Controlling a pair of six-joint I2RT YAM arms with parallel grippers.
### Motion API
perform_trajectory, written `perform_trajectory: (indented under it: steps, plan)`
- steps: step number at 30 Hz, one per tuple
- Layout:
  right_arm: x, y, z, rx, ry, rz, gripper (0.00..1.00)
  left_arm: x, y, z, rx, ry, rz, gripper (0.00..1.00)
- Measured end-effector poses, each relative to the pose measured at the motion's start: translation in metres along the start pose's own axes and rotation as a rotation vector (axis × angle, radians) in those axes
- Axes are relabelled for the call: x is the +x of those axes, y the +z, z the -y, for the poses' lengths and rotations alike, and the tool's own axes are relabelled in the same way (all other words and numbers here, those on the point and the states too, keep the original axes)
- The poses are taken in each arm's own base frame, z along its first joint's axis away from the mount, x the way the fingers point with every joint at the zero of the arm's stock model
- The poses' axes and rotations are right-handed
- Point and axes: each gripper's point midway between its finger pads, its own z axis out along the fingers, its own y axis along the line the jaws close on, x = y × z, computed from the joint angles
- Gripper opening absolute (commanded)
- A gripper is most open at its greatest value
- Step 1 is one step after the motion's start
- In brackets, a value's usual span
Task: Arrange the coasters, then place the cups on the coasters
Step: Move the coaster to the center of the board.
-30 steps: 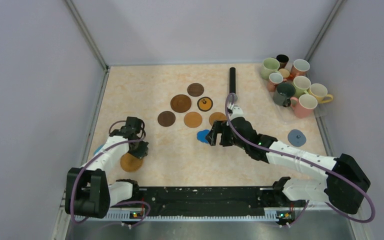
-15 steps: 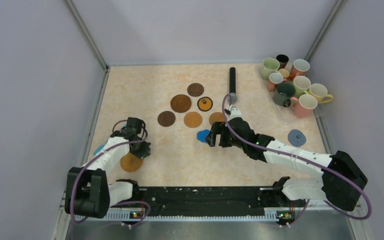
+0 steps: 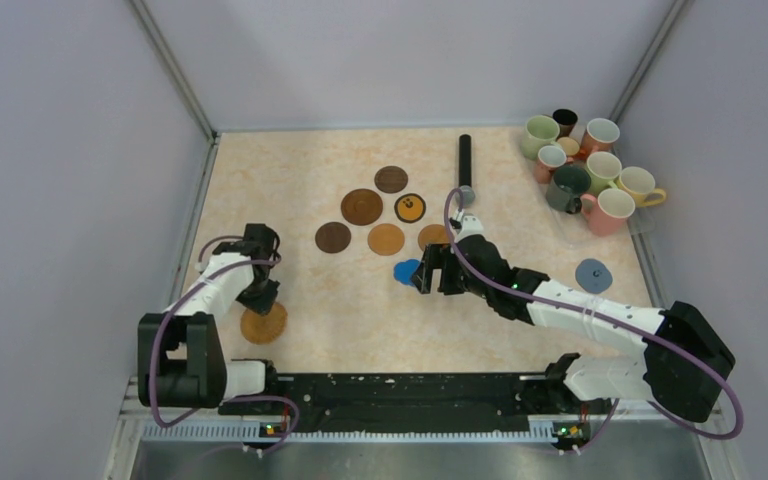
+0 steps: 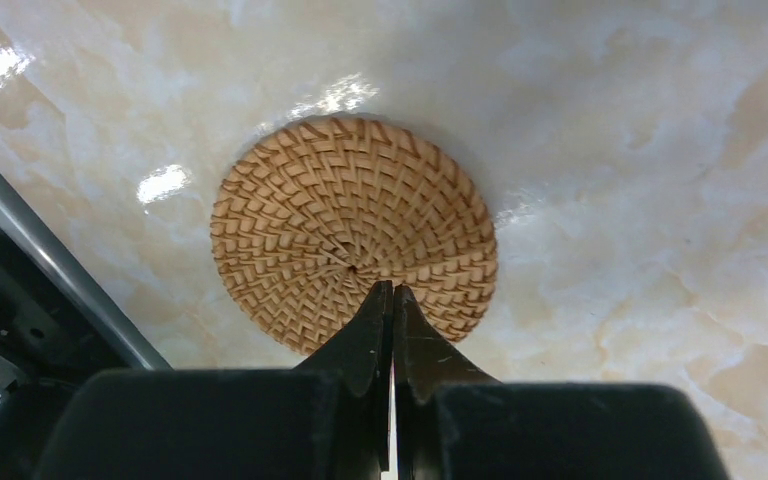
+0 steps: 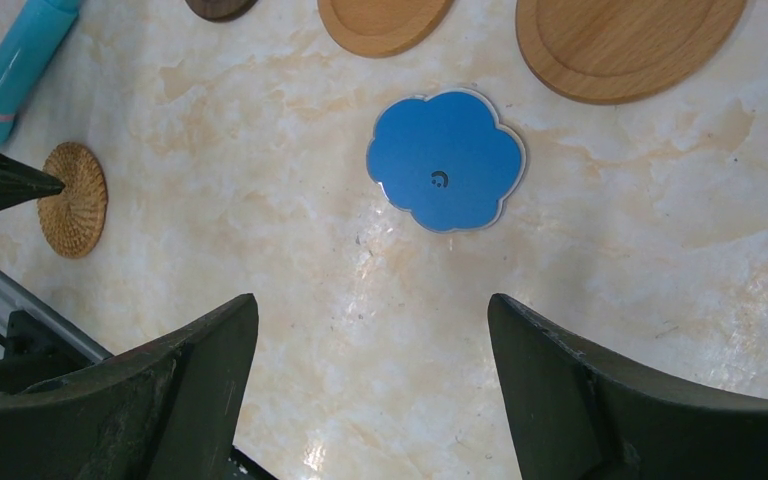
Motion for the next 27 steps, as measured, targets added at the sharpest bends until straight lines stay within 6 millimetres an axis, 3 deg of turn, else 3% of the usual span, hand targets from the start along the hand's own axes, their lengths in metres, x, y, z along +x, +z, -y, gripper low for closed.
perform_trajectory:
  steps: [6,17,27]
  plan:
    - [0.001,0.000,0.001,0.006,-0.003,-0.002,0.84,0.007,0.010,-0.011,-0.030,-0.001,-0.019,0.00]
    - [0.000,0.000,0.003,0.014,-0.004,0.002,0.84,0.014,0.012,-0.005,0.025,0.095,-0.060,0.00]
    - [0.000,0.000,0.003,0.014,-0.004,0.002,0.84,0.032,0.005,0.029,0.225,0.187,-0.162,0.00]
